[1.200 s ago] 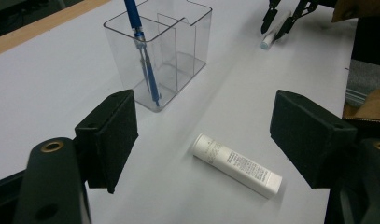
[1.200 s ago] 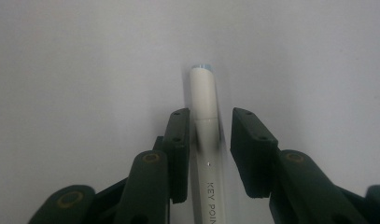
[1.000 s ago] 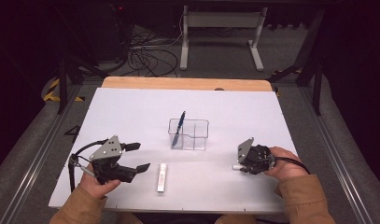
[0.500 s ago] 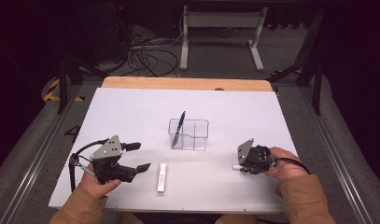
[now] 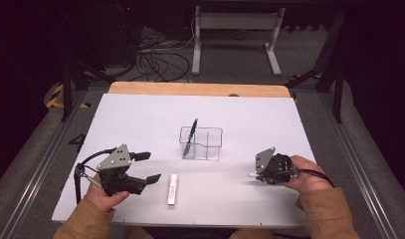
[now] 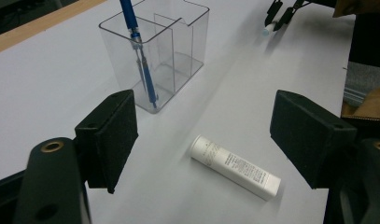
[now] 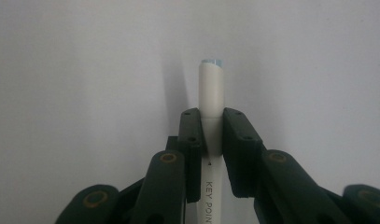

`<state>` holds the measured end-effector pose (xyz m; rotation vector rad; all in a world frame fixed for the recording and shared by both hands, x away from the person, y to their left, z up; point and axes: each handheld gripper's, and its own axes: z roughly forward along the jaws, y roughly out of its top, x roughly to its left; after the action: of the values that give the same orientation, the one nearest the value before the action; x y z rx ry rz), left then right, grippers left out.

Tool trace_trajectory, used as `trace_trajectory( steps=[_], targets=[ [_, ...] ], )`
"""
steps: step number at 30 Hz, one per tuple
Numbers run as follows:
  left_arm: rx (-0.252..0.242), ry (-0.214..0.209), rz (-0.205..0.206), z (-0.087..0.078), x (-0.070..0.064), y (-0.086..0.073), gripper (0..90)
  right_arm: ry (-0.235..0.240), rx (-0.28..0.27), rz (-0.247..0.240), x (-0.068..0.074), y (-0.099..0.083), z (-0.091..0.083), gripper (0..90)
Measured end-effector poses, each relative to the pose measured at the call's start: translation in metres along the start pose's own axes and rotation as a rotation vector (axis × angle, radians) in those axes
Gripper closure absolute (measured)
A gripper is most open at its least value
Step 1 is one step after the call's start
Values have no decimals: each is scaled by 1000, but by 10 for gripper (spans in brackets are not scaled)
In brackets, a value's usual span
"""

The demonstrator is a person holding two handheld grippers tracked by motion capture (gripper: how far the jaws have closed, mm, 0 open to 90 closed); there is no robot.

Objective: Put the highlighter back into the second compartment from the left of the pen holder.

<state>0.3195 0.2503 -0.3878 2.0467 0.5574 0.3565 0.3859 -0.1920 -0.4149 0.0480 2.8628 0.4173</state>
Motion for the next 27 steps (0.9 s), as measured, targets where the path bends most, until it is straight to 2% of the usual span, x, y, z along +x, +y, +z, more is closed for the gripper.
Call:
trace_trajectory(
  steps=[3,8,14,18,27],
  targets=[
    [-1,0,1,0,0,0,243,-6,-6,-1,0,0,-1,782],
    [-2,1,0,0,0,0,243,-19,-6,24,0,1,-5,782],
    [-2,1,0,-1,0,0,243,-33,-85,75,-2,2,-18,782],
    [-1,0,-1,0,0,0,243,-51,-108,114,-2,4,-26,782],
    [-4,1,1,0,0,0,243,-55,-216,184,-5,6,-43,783]
  ],
)
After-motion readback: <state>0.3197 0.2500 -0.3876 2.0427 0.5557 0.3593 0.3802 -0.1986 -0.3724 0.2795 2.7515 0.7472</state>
